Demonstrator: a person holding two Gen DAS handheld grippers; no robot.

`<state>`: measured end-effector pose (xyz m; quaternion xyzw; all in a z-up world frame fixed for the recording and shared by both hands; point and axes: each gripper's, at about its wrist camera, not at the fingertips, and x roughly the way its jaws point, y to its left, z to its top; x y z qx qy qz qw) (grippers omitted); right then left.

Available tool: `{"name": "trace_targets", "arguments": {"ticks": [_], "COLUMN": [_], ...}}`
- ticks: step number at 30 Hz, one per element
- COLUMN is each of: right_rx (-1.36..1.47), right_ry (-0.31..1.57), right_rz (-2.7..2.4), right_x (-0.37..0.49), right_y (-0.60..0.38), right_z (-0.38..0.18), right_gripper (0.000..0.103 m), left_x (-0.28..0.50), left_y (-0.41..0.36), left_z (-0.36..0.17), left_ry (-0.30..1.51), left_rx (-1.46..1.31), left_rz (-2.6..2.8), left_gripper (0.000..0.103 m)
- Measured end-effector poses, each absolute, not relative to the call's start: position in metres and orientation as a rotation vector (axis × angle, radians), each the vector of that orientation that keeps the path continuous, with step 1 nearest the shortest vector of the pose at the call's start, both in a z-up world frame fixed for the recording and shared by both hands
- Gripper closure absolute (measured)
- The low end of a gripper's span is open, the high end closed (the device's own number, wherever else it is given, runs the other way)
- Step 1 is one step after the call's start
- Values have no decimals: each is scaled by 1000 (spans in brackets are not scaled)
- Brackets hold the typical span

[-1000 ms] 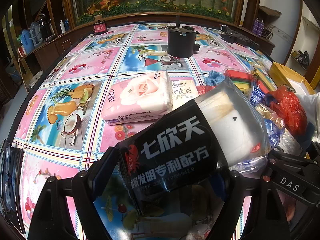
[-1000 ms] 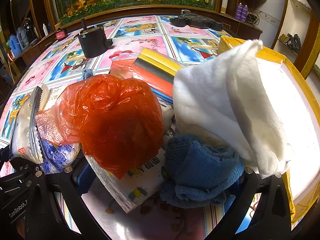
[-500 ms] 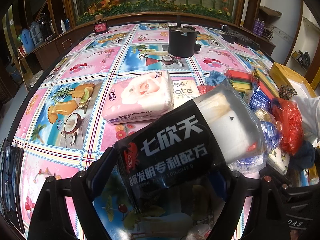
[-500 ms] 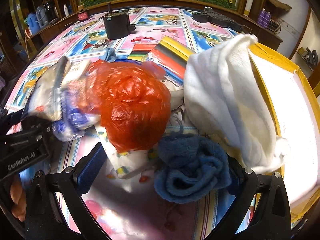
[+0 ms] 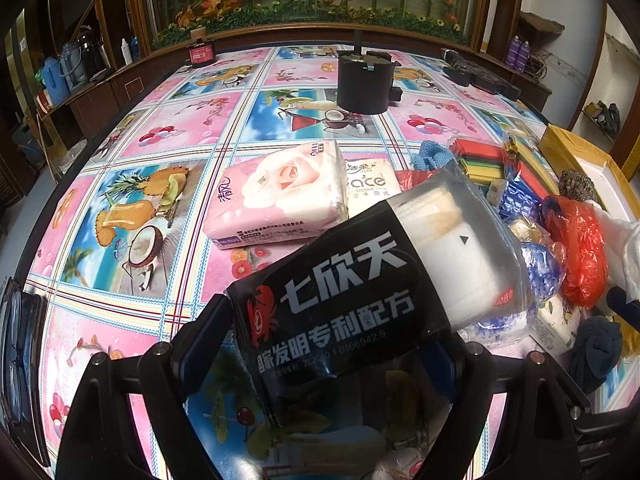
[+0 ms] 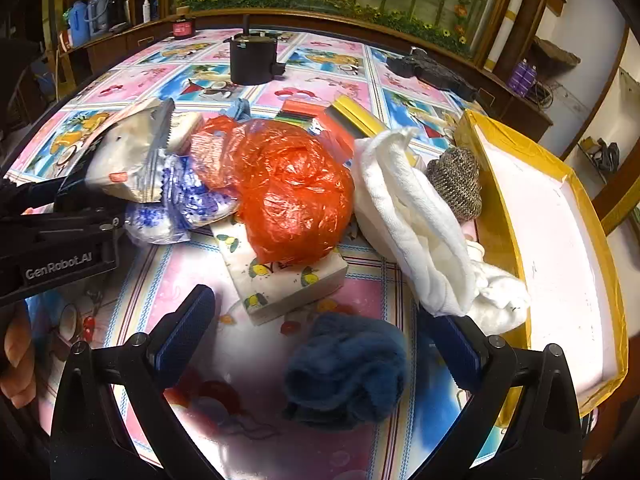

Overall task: Organize soft objects
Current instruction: 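Hold the black snack bag in the left tool while the right tool approaches the blue knitted cloth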

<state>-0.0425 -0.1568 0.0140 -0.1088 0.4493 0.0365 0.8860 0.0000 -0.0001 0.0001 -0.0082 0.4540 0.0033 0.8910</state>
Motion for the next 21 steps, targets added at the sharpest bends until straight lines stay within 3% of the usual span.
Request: {"name": "trace_targets", "arguments": {"ticks": [21], "right_rx": [-239], "right_ry": [881], "right_rz": [135], "right_x": [-60], "right_y": [-156], "right_z": [21], "right_gripper": [0], "left_x": [0], "left_y": [0], "left_z": [0], "left_ry": [943], "left_rx": [-17], "left_rz": [7], "left_gripper": [13]}}
